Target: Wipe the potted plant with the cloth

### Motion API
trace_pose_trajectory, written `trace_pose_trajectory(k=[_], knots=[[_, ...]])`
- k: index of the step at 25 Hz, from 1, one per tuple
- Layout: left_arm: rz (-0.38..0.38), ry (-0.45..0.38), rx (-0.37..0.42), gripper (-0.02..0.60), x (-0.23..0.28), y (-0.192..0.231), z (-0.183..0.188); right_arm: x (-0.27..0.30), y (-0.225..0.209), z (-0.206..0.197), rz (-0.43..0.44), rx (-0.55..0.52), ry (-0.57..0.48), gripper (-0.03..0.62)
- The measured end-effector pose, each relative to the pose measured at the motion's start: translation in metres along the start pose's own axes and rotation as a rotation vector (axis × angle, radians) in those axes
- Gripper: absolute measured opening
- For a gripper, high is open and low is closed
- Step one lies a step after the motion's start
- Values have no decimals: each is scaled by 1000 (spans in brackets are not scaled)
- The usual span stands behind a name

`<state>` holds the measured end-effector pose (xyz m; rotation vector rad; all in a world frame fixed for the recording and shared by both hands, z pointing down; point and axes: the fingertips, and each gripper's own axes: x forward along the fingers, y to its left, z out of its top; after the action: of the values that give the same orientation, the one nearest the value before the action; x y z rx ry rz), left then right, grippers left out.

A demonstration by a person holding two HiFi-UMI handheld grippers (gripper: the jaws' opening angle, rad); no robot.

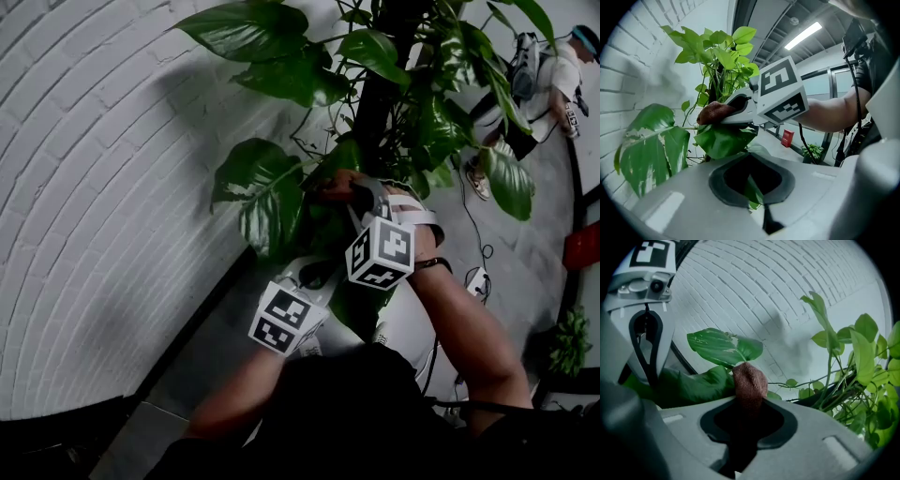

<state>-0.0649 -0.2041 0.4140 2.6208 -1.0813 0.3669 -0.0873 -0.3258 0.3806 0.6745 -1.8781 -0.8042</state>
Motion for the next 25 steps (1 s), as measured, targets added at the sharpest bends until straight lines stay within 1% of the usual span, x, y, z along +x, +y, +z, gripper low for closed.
trace_pose_trajectory(k=[10,18,25], knots=[[24,19,-21,17,-12,8,-12,-15,27,5,25,11,-21,69],[66,16,-33,15,-23,15,-15,-26,41,7,42,27,-39,69],[108,15,-42,17,-29,15,-18,-35,58,8,77,18,-65,69]])
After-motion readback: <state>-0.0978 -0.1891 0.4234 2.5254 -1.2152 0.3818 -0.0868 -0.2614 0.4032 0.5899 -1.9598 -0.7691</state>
